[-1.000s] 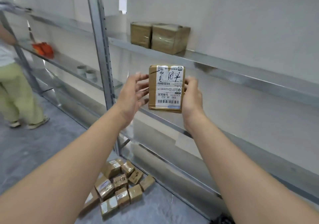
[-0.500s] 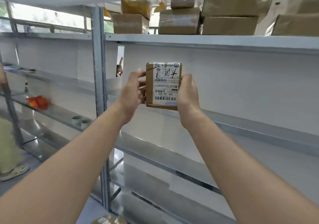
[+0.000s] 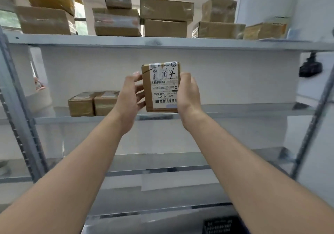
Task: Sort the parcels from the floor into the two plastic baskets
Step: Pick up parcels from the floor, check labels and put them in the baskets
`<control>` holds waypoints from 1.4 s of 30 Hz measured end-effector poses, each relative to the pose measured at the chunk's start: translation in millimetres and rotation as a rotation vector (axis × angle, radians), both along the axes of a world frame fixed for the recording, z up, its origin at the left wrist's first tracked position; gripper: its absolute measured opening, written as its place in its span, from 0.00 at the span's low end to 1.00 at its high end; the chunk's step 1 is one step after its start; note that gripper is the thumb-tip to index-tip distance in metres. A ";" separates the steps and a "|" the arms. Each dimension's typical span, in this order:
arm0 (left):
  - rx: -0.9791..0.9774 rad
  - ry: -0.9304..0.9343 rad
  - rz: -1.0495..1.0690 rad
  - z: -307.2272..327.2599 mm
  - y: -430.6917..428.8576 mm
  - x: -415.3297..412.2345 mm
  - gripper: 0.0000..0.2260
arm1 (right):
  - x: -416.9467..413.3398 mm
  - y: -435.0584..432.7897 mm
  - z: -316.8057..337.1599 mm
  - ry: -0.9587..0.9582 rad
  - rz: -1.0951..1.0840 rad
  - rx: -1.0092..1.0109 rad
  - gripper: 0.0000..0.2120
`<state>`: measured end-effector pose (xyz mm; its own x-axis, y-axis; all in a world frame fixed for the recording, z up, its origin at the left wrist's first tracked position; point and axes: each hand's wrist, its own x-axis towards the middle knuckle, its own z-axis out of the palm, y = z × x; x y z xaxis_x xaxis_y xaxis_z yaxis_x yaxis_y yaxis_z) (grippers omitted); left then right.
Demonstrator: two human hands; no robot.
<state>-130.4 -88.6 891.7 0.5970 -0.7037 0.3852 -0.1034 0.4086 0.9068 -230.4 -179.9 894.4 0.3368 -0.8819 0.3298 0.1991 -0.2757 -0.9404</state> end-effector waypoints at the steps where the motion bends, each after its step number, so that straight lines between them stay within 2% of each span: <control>1: 0.003 0.007 -0.035 -0.1 -5.8 -8.5 0.19 | -11.8 -2.5 -0.7 0.002 -0.036 0.005 0.25; 5: 0.012 0.035 -0.152 -0.9 -36.0 -50.7 0.18 | -62.6 -22.3 -6.7 0.003 -0.169 0.010 0.24; 9: 0.021 0.049 -0.235 -7.9 -74.2 -105.4 0.16 | -123.7 -58.9 -15.7 -0.024 -0.247 0.017 0.18; 15: 0.069 0.059 -0.320 -36.5 -143.5 -201.8 0.17 | -237.6 -124.6 -53.1 -0.040 -0.280 0.064 0.26; 26: 0.223 0.139 -0.355 -85.7 -262.4 -374.0 0.16 | -418.7 -232.1 -99.1 0.073 -0.380 0.160 0.27; 38: 0.303 0.199 -0.446 -147.7 -444.4 -428.7 0.16 | -480.0 -379.3 -149.5 0.130 -0.483 0.259 0.19; 42: 0.327 0.232 -0.476 -171.3 -503.5 -439.9 0.15 | -485.9 -427.0 -164.1 0.171 -0.552 0.264 0.23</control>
